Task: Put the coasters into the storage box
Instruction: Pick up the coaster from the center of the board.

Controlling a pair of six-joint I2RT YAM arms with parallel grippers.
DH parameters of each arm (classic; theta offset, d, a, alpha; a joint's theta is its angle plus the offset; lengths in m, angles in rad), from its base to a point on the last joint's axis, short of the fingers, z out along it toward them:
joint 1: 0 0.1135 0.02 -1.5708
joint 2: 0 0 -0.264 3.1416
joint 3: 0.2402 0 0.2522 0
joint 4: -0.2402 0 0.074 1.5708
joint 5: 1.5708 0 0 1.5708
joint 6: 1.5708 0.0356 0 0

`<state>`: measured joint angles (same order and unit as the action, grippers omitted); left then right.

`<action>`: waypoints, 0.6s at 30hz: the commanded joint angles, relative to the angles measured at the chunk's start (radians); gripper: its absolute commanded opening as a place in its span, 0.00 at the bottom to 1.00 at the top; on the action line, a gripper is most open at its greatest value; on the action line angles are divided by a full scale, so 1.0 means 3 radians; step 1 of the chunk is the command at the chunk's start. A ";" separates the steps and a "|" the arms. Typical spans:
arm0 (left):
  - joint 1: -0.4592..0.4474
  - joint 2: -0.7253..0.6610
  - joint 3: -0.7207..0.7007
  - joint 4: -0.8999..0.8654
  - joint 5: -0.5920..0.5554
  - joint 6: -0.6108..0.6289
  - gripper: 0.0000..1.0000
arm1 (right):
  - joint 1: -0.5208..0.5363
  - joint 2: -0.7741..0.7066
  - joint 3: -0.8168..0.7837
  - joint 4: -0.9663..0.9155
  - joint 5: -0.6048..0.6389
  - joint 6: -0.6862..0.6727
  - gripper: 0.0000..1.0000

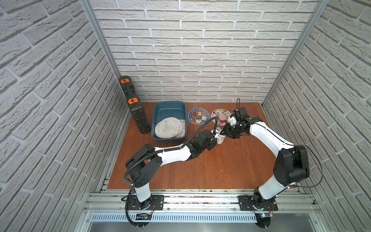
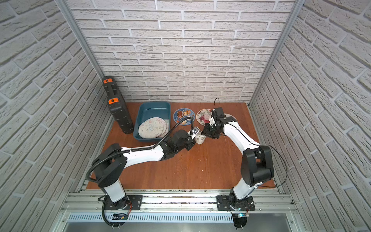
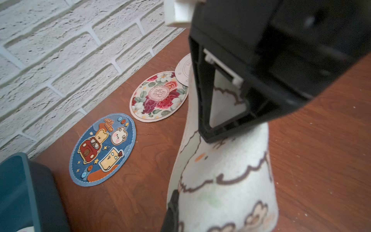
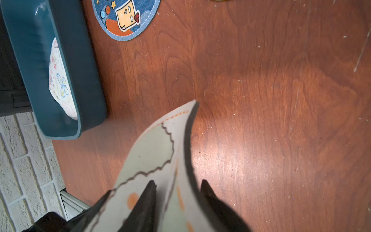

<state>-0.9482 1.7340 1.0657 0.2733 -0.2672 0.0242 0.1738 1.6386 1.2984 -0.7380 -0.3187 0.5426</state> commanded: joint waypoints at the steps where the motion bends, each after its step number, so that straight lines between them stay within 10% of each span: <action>1: 0.0203 -0.0261 -0.0119 -0.0132 -0.0478 -0.0081 0.00 | -0.0103 -0.0080 -0.0039 -0.0138 0.0476 -0.0032 0.43; 18: 0.0727 -0.0651 -0.0115 -0.0698 -0.0703 -0.0132 0.00 | -0.0156 -0.0181 -0.0030 -0.0114 0.0562 -0.0064 0.49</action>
<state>-0.7826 1.5734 1.0039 0.1097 -0.4301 0.0025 0.1261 1.6165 1.2984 -0.7662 -0.1673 0.5400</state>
